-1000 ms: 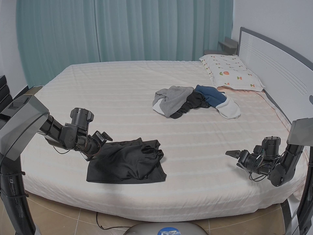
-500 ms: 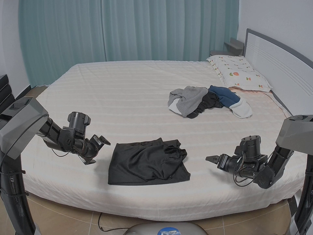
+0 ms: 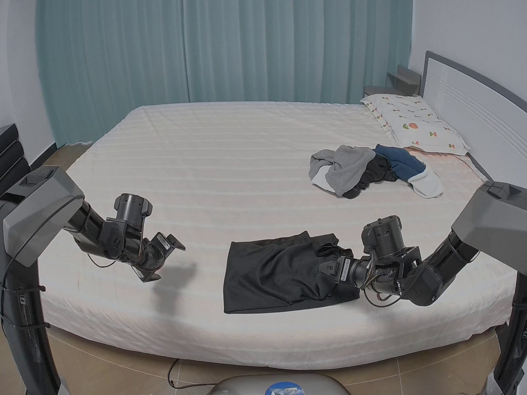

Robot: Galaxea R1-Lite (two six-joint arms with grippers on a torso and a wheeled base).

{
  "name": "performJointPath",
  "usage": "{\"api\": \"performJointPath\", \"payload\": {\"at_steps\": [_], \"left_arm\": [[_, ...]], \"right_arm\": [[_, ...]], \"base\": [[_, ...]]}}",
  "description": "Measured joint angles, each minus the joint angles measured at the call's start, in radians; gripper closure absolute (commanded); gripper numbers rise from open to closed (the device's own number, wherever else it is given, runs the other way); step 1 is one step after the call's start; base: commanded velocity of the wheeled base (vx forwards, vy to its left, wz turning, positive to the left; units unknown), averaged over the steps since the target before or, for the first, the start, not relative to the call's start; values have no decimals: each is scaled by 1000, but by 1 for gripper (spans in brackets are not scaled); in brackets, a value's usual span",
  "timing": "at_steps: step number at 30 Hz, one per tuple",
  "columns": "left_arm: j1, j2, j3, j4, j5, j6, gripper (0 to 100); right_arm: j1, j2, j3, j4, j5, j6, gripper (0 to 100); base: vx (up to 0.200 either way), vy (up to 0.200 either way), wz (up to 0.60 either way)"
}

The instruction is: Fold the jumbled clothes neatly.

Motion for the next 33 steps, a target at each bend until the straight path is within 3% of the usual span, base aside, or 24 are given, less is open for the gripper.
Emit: {"api": "performJointPath", "payload": {"at_steps": [6, 12, 19, 28, 33], "left_arm": [[-4, 10, 1, 0, 6, 2, 0], [-5, 14, 1, 0, 8, 2, 0], [-6, 16, 1, 0, 8, 2, 0], [-7, 18, 2, 0, 9, 3, 0], [-7, 20, 1, 0, 12, 4, 0]], "right_arm": [[3, 54, -62, 15, -17, -22, 0], [-7, 101, -90, 49, -80, -82, 0], [-31, 104, -58, 54, -89, -98, 0], [-123, 66, 89, 13, -52, -118, 0], [-161, 47, 175, -131, 11, -120, 0]], "base": [[0, 0, 0], [0, 0, 0], [0, 0, 0], [0, 0, 0], [0, 0, 0]]}}
